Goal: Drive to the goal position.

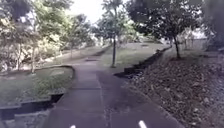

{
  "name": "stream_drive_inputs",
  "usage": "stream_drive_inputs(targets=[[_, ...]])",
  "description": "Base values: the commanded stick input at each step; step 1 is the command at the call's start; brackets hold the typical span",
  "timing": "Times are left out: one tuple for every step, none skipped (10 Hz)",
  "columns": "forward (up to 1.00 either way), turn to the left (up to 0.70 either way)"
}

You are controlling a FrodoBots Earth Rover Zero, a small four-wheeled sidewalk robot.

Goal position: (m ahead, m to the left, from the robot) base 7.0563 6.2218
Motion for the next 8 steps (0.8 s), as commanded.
stream_drive_inputs(targets=[[0.50,0.00],[0.50,0.00],[0.50,0.00],[0.50,0.00],[0.50,0.00],[0.50,0.00],[0.50,0.00],[0.50,0.00]])
